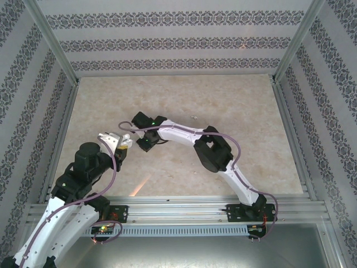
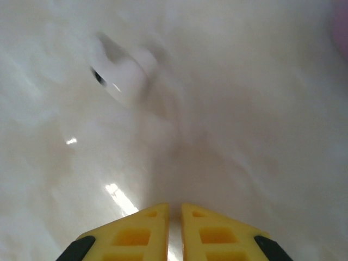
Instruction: Insert the wireless bluetooth earbuds into the charging case
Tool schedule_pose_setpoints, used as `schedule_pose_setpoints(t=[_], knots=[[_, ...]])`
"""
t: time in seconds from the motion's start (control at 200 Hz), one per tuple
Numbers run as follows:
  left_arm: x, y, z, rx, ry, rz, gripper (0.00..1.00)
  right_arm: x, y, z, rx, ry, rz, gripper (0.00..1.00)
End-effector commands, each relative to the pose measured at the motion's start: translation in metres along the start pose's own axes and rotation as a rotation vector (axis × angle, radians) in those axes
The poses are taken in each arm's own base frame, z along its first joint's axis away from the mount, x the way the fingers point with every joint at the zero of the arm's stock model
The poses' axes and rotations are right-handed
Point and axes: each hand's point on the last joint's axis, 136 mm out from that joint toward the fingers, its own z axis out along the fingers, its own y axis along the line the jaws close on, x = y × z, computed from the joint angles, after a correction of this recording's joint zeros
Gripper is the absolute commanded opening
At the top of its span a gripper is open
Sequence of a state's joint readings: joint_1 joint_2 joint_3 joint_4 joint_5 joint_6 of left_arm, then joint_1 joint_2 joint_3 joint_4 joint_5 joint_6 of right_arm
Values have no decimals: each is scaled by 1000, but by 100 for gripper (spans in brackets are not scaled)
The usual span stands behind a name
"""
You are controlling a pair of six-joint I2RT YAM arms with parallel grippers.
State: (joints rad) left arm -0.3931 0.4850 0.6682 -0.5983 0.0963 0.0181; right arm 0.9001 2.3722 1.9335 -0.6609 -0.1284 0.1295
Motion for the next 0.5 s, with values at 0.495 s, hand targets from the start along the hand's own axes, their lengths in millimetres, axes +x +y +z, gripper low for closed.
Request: schedule_pose_setpoints(t=[0.495], knots=[[-11, 5, 12, -31, -57, -36, 0, -75, 22, -15, -109, -166, 415, 40]])
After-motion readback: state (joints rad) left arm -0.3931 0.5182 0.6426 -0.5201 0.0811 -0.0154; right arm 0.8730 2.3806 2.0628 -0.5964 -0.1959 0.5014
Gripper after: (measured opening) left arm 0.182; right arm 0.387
